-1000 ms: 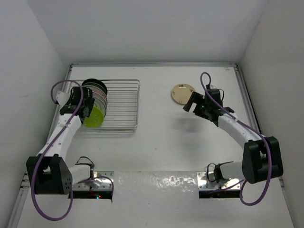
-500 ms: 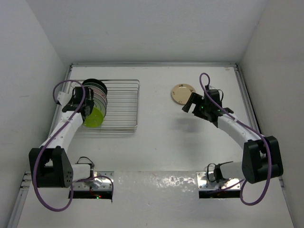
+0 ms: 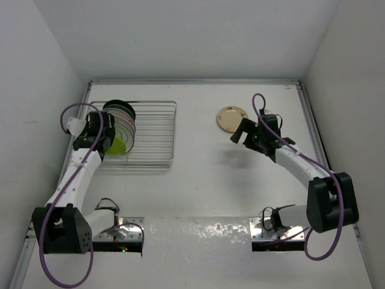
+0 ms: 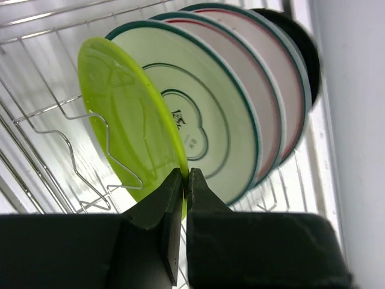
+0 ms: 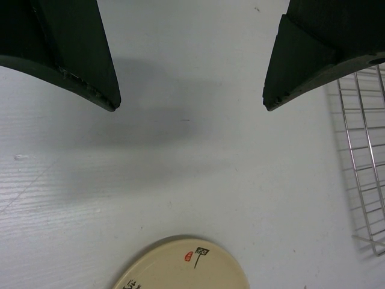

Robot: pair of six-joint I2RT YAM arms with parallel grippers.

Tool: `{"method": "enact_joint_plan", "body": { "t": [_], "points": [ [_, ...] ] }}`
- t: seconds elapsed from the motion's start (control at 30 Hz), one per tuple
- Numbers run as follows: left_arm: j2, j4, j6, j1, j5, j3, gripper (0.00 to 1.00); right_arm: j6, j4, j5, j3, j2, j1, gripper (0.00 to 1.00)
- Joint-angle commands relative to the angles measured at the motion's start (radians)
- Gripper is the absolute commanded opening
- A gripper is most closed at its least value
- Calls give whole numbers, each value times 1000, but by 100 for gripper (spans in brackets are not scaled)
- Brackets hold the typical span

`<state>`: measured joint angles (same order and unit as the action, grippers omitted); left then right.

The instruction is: Unload the plates from the dish rack

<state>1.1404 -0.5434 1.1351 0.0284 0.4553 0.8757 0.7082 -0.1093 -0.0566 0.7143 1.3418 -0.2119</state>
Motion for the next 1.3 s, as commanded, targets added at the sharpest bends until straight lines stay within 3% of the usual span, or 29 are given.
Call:
{"method": "enact_joint_plan", "body": {
  "t": [0.0,0.3,0.47,0.53,0.63,0.7,0.8,0.93,1.27],
  "points": [
    [-93,17,-64,15,31,60,0,10,33,-6,10,-32,-6,98],
    [-182,143,-444,13,-128,222,0,-3,-29,-9,80,-55,-4,99],
    [-47,168,-739,-14,-391,469,0,4,-43,-144,184,-63,-3,99],
    [11,134,-866,-100,-393,549,0,14,-58,-228,252,-63,-4,99],
    [135,105,-1065,-444,-223,675,0,23,-99,-307,341,-64,0,99],
    [179,106,-1188,-562,-181,701,0,31,-127,-315,399,-70,11,99],
    [243,175,-1496,-775,-75,622,0,76,-144,-348,445,-82,75,99],
    [344,270,-1733,-1016,113,473,0,45,-258,-365,530,-70,105,99],
    [472,339,-1942,-1190,97,517,0,-61,-362,-344,536,-10,79,94]
  ]
}}
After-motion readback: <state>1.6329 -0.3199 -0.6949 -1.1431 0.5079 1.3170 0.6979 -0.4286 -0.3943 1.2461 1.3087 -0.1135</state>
